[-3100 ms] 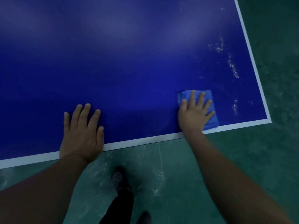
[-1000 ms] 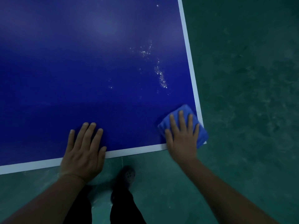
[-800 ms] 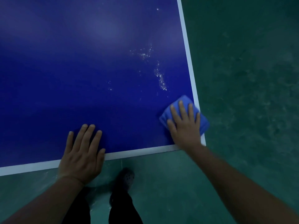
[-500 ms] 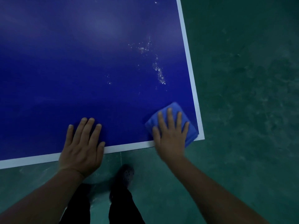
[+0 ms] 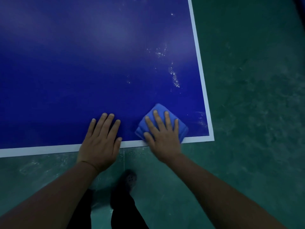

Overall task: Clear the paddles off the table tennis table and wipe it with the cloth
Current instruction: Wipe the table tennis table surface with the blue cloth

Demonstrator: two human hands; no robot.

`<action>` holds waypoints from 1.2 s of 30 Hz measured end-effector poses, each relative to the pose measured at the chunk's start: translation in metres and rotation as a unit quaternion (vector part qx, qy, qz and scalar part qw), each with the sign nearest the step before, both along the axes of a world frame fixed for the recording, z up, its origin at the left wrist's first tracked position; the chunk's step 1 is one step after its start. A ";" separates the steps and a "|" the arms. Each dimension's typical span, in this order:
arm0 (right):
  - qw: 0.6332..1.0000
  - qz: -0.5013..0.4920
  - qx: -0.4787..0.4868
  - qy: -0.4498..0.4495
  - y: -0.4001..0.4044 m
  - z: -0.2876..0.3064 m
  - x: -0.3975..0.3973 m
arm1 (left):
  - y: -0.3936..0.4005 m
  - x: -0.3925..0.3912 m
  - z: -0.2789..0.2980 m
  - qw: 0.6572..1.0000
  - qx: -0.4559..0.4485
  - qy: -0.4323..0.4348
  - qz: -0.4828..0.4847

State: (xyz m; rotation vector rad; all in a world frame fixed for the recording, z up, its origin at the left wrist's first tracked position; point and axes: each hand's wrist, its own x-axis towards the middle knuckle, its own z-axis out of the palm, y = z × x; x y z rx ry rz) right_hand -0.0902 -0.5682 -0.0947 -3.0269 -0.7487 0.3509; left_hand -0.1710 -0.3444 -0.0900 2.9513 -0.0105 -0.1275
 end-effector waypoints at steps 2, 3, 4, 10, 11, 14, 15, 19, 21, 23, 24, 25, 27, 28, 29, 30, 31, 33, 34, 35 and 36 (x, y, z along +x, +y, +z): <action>0.995 -0.094 -0.027 0.001 -0.037 0.003 0.029 | 0.002 -0.001 0.000 1.000 0.004 0.001 -0.006; 0.983 -0.179 -0.034 0.002 -0.055 0.007 0.044 | 0.002 -0.001 0.000 1.000 0.004 0.002 -0.009; 0.965 -0.259 -0.033 0.005 -0.071 0.009 0.053 | 0.002 -0.002 0.000 1.000 0.003 0.004 -0.010; 0.989 -0.144 0.006 -0.024 -0.025 0.003 0.011 | -0.001 0.000 -0.002 1.000 -0.004 0.002 -0.007; 0.997 -0.069 0.017 -0.031 -0.019 0.003 0.001 | -0.001 -0.001 -0.002 1.000 -0.004 0.001 -0.007; 0.995 0.047 0.053 -0.066 -0.044 0.006 0.017 | -0.001 0.000 -0.003 1.000 0.005 -0.002 -0.010; 0.994 0.042 0.045 -0.089 -0.062 0.008 0.033 | -0.001 0.000 -0.003 1.000 0.007 -0.001 -0.010; 0.922 -0.373 0.076 -0.071 -0.158 0.026 0.108 | -0.002 0.001 -0.002 1.000 0.015 -0.002 -0.016; 0.873 -0.473 0.095 -0.067 -0.182 0.038 0.122 | -0.002 0.001 -0.002 1.000 0.014 -0.002 -0.012; 0.870 -0.460 0.126 -0.127 -0.175 0.048 0.126 | -0.002 0.002 -0.003 1.000 0.016 -0.003 -0.010; 0.869 -0.440 0.163 -0.156 -0.165 0.051 0.124 | -0.002 0.002 -0.004 1.000 0.017 -0.005 -0.008; 0.878 -0.404 0.189 -0.176 -0.149 0.052 0.118 | -0.003 0.002 -0.005 1.000 0.016 -0.007 -0.005; 0.920 -0.284 0.204 -0.176 -0.112 0.048 0.089 | -0.003 0.002 -0.006 1.000 0.016 -0.007 -0.004; 0.957 -0.191 0.161 -0.151 -0.096 0.039 0.071 | -0.003 0.002 -0.006 1.000 0.018 -0.005 -0.004; 0.985 -0.103 0.093 -0.100 -0.084 0.030 0.052 | -0.003 0.002 -0.006 1.000 0.020 -0.005 -0.004; 0.996 -0.058 0.038 -0.059 -0.084 0.021 0.045 | -0.002 0.002 -0.006 1.000 0.022 -0.005 -0.005; 0.997 -0.072 0.015 -0.030 -0.092 0.015 0.052 | -0.003 0.002 -0.007 1.000 0.023 -0.005 -0.005; 0.973 -0.228 0.024 -0.020 -0.111 0.012 0.079 | -0.002 0.001 -0.006 1.000 0.026 -0.003 -0.003; 0.954 -0.297 0.031 -0.014 -0.118 0.013 0.088 | -0.002 0.001 -0.006 1.000 0.027 -0.003 -0.003; 0.942 -0.333 0.030 -0.008 -0.117 0.014 0.092 | -0.003 0.002 -0.006 1.000 0.026 -0.003 -0.004; 0.947 -0.322 0.017 -0.012 -0.108 0.013 0.087 | -0.003 0.003 -0.005 1.000 0.025 -0.005 -0.005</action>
